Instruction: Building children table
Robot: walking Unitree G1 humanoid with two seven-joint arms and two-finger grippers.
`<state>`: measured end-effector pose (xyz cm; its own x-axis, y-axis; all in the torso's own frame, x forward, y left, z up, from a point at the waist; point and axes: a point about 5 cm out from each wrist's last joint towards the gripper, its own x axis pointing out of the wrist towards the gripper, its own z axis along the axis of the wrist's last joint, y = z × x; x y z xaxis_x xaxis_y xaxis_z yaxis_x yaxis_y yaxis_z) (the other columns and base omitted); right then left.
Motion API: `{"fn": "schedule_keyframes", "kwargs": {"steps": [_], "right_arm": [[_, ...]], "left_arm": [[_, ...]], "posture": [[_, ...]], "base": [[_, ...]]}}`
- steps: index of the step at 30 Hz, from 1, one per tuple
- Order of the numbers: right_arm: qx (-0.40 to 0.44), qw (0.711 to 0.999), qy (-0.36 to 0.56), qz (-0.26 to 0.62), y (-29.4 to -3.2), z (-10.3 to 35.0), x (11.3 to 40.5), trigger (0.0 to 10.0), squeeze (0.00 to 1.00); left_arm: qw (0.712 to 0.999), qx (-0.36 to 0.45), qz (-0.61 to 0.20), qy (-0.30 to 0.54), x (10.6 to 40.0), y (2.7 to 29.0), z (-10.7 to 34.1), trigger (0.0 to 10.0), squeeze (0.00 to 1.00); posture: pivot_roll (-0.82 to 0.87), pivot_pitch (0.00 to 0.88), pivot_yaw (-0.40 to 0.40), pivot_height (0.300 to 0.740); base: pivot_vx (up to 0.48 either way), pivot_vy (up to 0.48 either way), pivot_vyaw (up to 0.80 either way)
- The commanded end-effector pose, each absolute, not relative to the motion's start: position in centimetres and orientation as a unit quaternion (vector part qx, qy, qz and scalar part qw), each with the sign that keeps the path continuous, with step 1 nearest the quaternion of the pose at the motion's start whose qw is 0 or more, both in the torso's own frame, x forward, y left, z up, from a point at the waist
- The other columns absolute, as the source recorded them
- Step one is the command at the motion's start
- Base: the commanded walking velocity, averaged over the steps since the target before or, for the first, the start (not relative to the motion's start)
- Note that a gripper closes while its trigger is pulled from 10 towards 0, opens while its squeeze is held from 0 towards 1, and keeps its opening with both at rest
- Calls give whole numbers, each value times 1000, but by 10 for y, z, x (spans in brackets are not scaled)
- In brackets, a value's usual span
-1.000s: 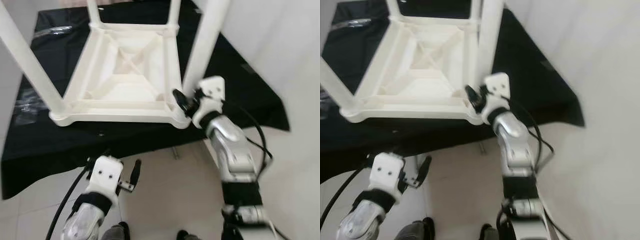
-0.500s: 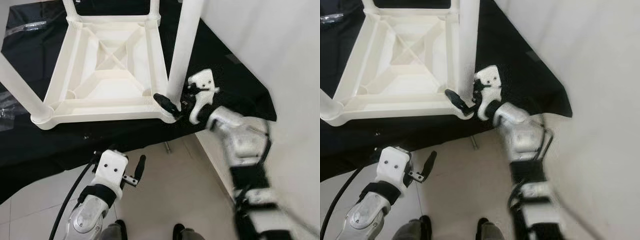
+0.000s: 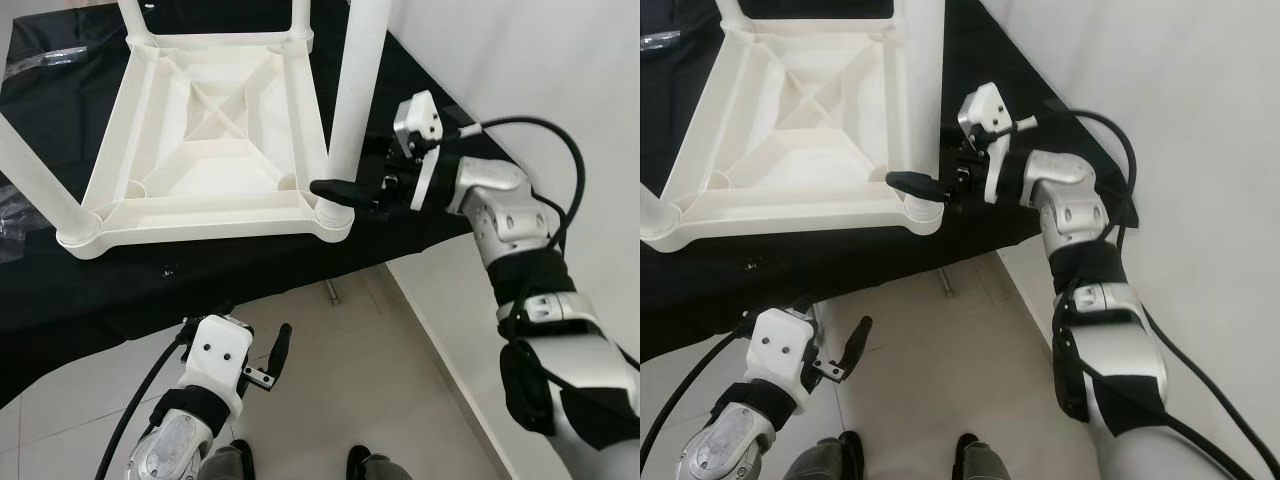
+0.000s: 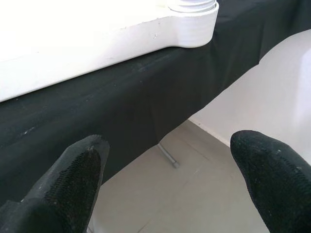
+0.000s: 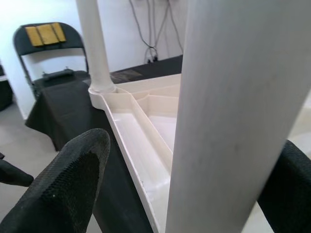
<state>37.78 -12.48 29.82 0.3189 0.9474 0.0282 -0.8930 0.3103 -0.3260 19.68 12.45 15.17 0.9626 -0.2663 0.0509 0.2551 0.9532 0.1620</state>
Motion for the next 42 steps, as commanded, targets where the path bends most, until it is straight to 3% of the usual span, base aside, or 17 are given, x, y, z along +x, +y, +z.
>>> {"fn": "schedule_keyframes", "kwargs": {"steps": [1,5,6,8,9,22,25,29,34,36,42], "right_arm": [[-130,790,-111,589,-122,298,378,10000,0],[-130,783,-111,598,-119,299,380,10000,0],[-129,773,-106,612,-117,299,379,4667,0],[-129,769,-104,617,-117,299,379,4667,0],[-129,761,-99,628,-117,298,378,0,0],[-130,743,-89,650,-120,295,379,0,0],[-136,767,-94,620,-120,290,382,0,0],[-92,915,-34,391,-115,243,393,0,0],[-36,954,4,298,-106,218,383,0,0],[11,969,16,247,-85,200,360,0,0],[7,973,-5,231,-51,206,349,0,0]], "left_arm": [[987,69,-141,-22,191,123,149,10000,0],[988,68,-140,-19,186,122,149,10000,0],[988,68,-139,-18,184,122,150,10000,0],[988,68,-139,-18,184,122,150,10000,0],[988,69,-139,-17,183,123,150,10000,0],[988,67,-136,-12,178,123,151,10000,0],[989,66,-135,-11,178,124,151,10000,0],[989,65,-132,-11,180,125,150,10000,0],[989,66,-132,-11,181,125,150,10000,0],[988,70,-136,-12,185,126,149,10000,0],[987,76,-138,-14,195,127,146,10000,0]], "posture": [[175,313,-42,740],[183,325,-44,740],[187,331,-44,740],[187,331,-44,740],[187,335,-44,740],[182,349,-48,740],[171,345,-54,740],[160,331,-61,740],[155,326,-57,740],[146,300,-47,740],[137,252,-42,740]], "base": [[0,0,0],[0,0,0],[0,0,0],[0,0,0],[0,0,0],[0,0,0],[0,0,0],[0,0,0],[0,0,0],[0,0,0],[0,0,0]]}}
